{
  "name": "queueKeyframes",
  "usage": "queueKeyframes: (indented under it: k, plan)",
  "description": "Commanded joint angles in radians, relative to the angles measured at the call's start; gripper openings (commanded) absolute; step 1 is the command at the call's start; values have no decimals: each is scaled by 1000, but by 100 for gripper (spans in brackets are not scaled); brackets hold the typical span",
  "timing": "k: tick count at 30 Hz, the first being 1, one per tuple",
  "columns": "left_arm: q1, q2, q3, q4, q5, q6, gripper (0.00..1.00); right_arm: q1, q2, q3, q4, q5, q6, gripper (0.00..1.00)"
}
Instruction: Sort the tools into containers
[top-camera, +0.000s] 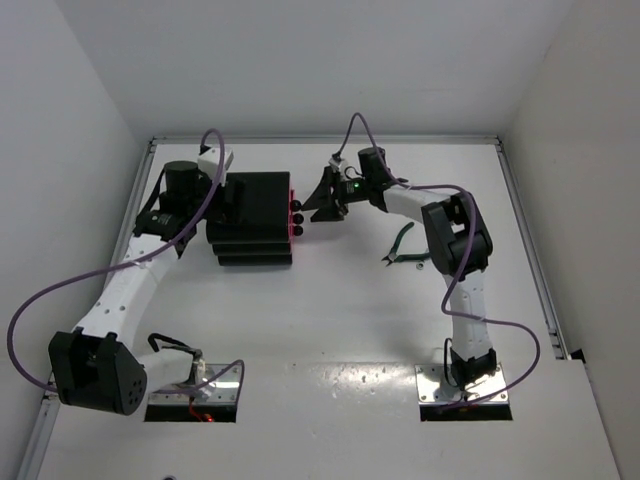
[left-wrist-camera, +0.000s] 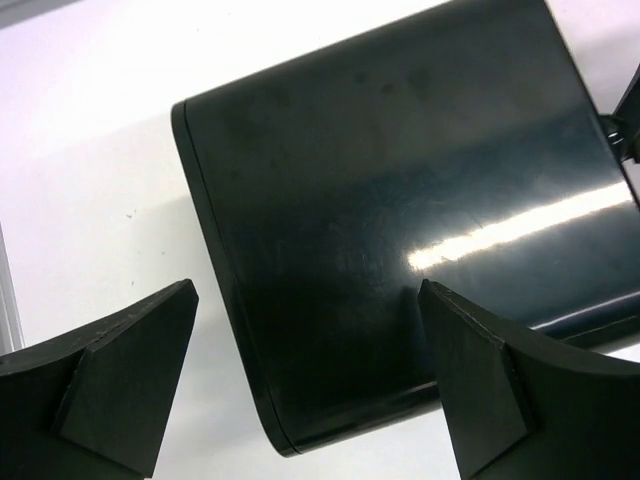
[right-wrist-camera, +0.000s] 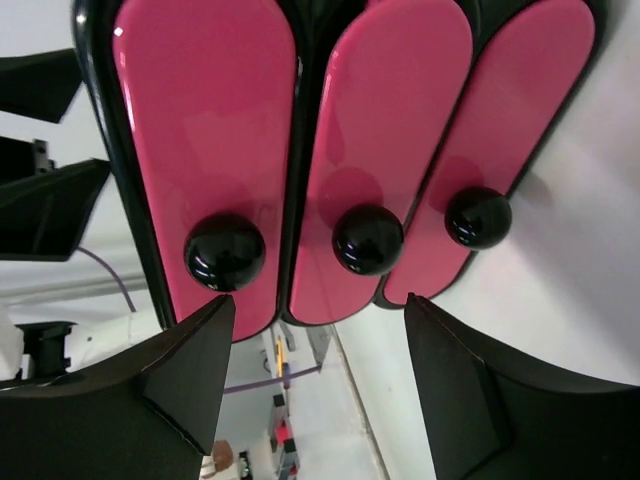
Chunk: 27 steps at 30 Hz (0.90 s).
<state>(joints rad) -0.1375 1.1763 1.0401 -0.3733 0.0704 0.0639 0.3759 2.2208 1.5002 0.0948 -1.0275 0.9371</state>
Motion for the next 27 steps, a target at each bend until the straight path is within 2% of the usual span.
queueKeyframes:
  k: [1, 4, 7, 9, 23, 27]
  plan:
    - [-16, 20, -11, 37, -37, -6, 99, 23, -7, 9, 151, -46, 98, 69]
    - [-25, 31, -11, 37, -46, -6, 99, 23, -7, -12, 276, -72, 197, 68]
    - [-25, 31, -11, 37, -46, -6, 99, 23, -7, -47, 486, -104, 310, 63]
    - [-25, 31, -20, 37, -46, -6, 99, 23, -7, -60, 535, -105, 350, 62]
    - [-25, 40, -29, 47, -55, -15, 99, 72, 83, -11, 623, -114, 448, 56]
    - [-25, 40, -29, 47, -55, -15, 99, 72, 83, -11, 632, -114, 448, 47]
